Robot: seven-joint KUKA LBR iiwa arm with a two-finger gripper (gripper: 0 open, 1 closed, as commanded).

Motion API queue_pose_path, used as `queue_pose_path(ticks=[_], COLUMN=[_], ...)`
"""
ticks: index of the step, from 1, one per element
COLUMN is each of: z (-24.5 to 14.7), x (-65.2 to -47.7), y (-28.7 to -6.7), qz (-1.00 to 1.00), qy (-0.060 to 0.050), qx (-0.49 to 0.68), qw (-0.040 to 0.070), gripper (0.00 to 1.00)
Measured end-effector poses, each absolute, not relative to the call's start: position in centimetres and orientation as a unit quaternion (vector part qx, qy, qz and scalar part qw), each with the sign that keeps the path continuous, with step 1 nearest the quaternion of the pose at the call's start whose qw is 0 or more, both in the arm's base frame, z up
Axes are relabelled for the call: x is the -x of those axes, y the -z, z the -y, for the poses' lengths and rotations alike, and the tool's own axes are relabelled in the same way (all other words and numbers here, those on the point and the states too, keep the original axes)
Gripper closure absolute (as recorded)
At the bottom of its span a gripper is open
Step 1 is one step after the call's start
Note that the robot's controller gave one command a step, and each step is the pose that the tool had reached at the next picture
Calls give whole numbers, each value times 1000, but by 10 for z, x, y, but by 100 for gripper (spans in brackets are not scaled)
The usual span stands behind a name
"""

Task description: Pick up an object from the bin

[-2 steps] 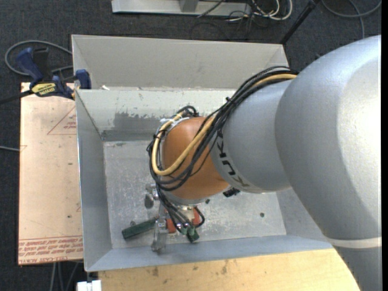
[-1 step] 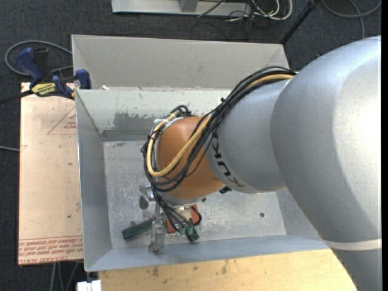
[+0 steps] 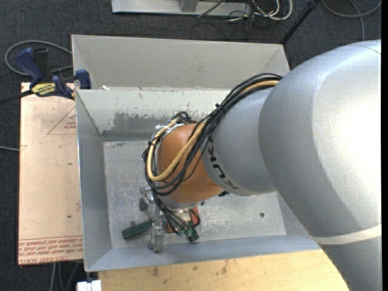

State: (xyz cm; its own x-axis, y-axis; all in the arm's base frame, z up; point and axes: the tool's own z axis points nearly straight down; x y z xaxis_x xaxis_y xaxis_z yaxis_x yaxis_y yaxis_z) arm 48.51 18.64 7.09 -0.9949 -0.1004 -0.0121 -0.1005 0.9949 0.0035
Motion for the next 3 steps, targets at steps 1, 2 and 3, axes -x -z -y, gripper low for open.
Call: queue_pose_path(ticks=[1,2,3], z=[-187,-187,-187], x=[-488,-486,-487], y=[-72,-71,-109], qz=[-999,-999,-999], qy=[-2,-1,-1], qx=[49,49,48], qw=[5,1,2], gripper=[0,100,100])
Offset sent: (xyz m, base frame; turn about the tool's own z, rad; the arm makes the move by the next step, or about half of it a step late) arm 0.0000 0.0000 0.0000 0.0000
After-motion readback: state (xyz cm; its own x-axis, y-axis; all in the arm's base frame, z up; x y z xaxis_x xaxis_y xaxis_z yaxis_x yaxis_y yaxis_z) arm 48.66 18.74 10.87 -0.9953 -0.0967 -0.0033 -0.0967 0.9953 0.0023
